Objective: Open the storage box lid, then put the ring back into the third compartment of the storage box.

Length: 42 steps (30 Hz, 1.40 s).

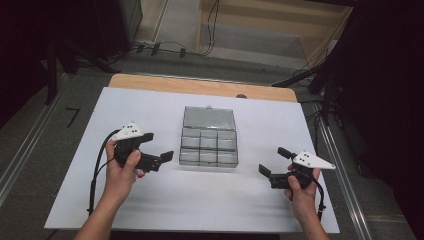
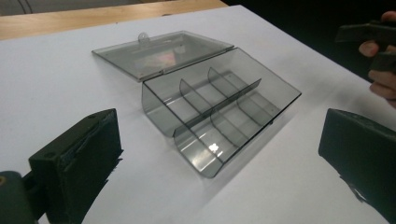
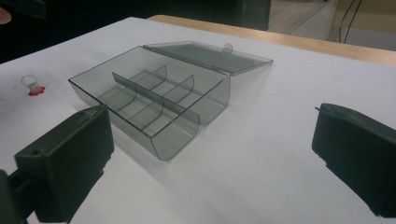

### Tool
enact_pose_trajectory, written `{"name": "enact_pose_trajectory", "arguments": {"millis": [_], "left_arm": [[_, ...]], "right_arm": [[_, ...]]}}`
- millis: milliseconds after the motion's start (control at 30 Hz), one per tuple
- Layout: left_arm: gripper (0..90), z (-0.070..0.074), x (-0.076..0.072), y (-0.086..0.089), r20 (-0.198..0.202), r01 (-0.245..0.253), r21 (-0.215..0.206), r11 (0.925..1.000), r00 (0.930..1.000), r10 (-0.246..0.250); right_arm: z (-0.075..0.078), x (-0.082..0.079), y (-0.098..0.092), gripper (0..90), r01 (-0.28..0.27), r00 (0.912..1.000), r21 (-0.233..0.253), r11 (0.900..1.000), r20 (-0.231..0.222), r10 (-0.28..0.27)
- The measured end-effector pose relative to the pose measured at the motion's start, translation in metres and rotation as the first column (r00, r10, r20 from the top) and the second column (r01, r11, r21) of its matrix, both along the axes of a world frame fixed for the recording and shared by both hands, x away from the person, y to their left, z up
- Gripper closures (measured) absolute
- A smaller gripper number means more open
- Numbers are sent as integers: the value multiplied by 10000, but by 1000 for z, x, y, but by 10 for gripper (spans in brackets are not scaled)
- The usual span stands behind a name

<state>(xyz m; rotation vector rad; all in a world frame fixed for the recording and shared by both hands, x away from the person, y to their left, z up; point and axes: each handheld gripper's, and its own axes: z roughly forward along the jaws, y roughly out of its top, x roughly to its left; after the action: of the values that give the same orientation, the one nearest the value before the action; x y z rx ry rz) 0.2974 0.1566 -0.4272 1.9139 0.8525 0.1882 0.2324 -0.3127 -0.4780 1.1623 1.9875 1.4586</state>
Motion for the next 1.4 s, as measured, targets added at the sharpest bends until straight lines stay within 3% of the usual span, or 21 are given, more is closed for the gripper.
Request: {"name": "enact_pose_trajectory", "arguments": {"millis": [200, 367, 500, 600, 633, 800, 967, 1233, 1400], "left_arm": [[0, -7, -12, 12, -42, -148, 145, 9998, 9999, 149], [0, -18, -21, 23, -315, -97, 397, 9992, 9994, 110], [0, -20, -27, 28, -348, -87, 338, 9994, 9993, 99], [2, -21, -30, 30, -388, -150, 365, 9992, 9991, 164], [11, -23, -33, 34, -392, -191, 511, 9985, 9990, 211], [49, -28, -39, 47, -639, -100, 667, 9977, 9979, 143], [64, -35, -47, 61, -916, -524, 813, 9953, 9940, 598], [319, -44, -46, 67, -1034, -803, 1244, 9890, 9902, 934], [386, -53, -38, 60, -1280, -799, 1574, 9843, 9867, 1005]], "right_arm": [[-2, -9, -10, 0, 111, 9999, 90, 9999, 18, -111], [-5, -18, -23, 0, 310, 9995, 260, 9992, -67, -308], [-5, -23, -32, 0, 437, 9990, 314, 9986, 1, -437], [-5, -25, -36, 0, 574, 9983, 226, 9981, 83, -576], [-5, -25, -39, 0, 668, 9976, -16, 9978, 200, -667], [-9, -25, -44, 0, 774, 9968, 137, 9969, 161, -777], [-16, -24, -43, 0, 921, 9958, -212, 9955, 0, -921], [-19, -22, -38, 0, 839, 9965, -457, 9954, -24, -841], [-19, -22, -39, 0, 869, 9962, -471, 9951, -36, -871]]}}
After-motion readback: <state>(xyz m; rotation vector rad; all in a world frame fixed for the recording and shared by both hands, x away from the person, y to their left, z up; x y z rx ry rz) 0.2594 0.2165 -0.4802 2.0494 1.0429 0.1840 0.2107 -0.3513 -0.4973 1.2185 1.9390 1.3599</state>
